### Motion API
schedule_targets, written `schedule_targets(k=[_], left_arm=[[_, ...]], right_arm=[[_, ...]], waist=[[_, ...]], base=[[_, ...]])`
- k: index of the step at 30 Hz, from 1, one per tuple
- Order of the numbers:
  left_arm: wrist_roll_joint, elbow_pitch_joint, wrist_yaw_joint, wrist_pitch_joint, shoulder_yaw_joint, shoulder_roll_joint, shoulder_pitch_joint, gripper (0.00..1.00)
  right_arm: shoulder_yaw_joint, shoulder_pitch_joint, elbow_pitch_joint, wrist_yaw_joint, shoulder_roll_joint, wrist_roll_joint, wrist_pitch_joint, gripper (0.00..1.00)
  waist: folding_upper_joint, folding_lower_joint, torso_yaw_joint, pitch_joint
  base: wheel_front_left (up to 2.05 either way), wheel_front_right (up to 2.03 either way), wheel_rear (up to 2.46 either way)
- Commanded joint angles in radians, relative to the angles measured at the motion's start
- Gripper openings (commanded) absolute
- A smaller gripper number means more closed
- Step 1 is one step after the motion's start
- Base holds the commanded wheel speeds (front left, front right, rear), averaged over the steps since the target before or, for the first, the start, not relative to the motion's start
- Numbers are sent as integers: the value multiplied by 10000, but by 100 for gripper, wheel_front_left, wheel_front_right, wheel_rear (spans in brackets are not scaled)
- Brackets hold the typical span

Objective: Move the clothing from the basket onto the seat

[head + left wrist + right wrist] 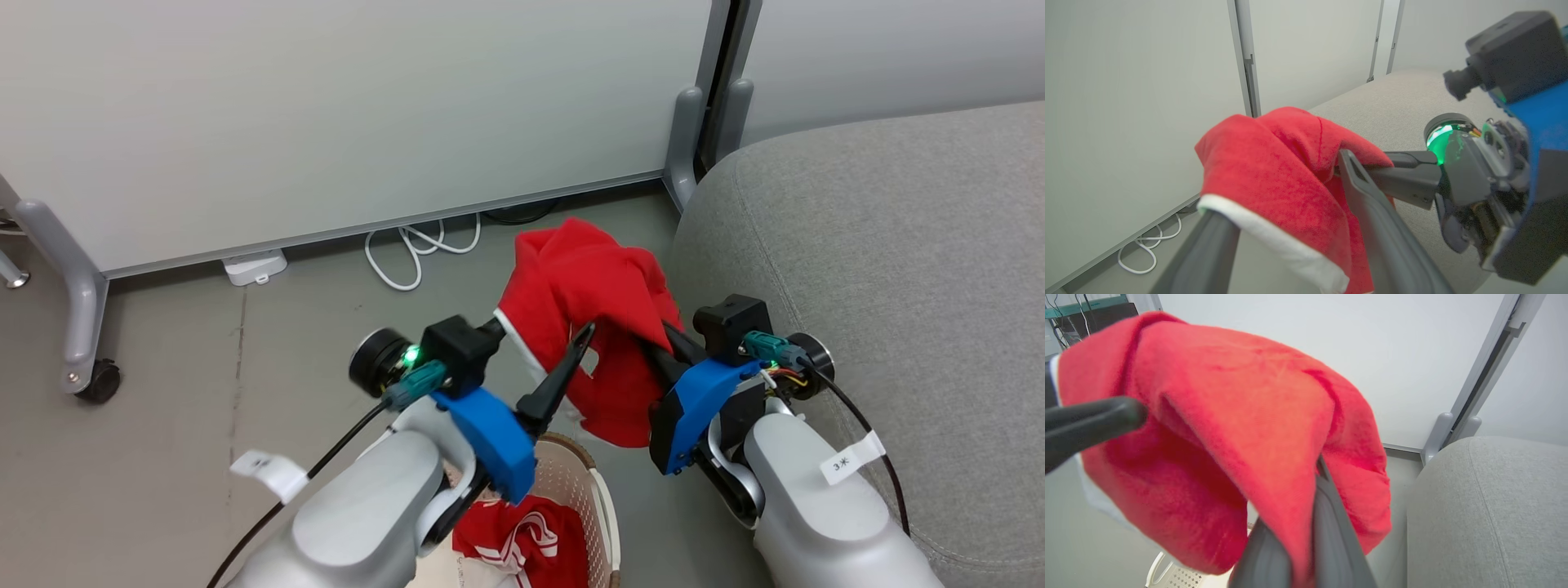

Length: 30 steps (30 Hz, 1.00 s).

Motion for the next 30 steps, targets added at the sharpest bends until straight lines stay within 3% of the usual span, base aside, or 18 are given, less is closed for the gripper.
schedule_targets(k=[1,5,11,20,30], left_arm=[[0,-148,-25,-166,120,190,270,100],[134,-703,119,-357,567,576,1018,100],[919,-2361,386,-372,2125,910,2450,100],[2147,-3408,290,-376,3863,864,4275,100],[2958,-3590,109,-377,4746,679,4970,100]], right_arm=[[-90,-107,-12,20,-29,-45,-71,0],[-213,-50,-137,20,-29,-142,-78,0],[-460,114,-315,20,-28,-300,-48,0],[-643,350,-553,20,-28,-451,87,0],[-654,508,-763,20,-26,-378,168,0]], waist=[[0,0,-28,-3],[0,0,-63,0],[0,0,-90,2],[0,0,-317,-55],[0,0,-964,-6]], base=[[0,0,0],[0,0,0],[0,0,0],[0,0,0],[0,0,0]])
